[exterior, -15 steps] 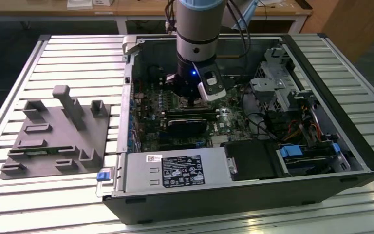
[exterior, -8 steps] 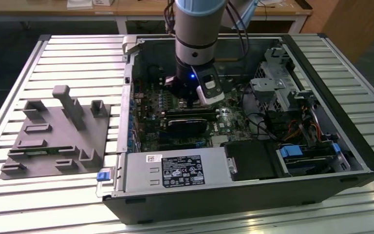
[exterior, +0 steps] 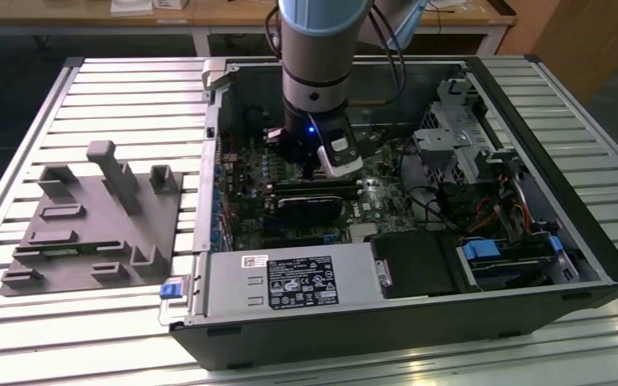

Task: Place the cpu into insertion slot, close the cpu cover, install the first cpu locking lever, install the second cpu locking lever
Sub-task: 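Install the second cpu locking lever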

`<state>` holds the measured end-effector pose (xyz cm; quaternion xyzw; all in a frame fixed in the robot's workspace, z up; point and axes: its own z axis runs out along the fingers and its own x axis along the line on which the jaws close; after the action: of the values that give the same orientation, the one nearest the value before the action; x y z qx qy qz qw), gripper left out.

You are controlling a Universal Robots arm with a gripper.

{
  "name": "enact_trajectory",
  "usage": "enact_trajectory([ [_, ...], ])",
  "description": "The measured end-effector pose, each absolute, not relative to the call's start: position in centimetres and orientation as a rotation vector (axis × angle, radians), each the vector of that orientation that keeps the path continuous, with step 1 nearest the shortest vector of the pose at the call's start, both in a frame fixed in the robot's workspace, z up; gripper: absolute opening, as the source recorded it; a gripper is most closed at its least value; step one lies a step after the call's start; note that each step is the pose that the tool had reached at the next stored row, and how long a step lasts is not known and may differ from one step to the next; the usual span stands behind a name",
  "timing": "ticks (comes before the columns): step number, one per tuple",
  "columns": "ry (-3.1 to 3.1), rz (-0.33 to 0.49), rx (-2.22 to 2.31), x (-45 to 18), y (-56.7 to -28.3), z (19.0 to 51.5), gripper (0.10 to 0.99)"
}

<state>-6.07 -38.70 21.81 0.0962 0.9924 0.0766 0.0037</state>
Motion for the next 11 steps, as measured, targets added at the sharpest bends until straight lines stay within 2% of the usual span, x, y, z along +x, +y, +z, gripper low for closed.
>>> enact_trajectory([
  [11,3.109,0.286,0.302,-6.65,-39.12,20.99,0.106],
])
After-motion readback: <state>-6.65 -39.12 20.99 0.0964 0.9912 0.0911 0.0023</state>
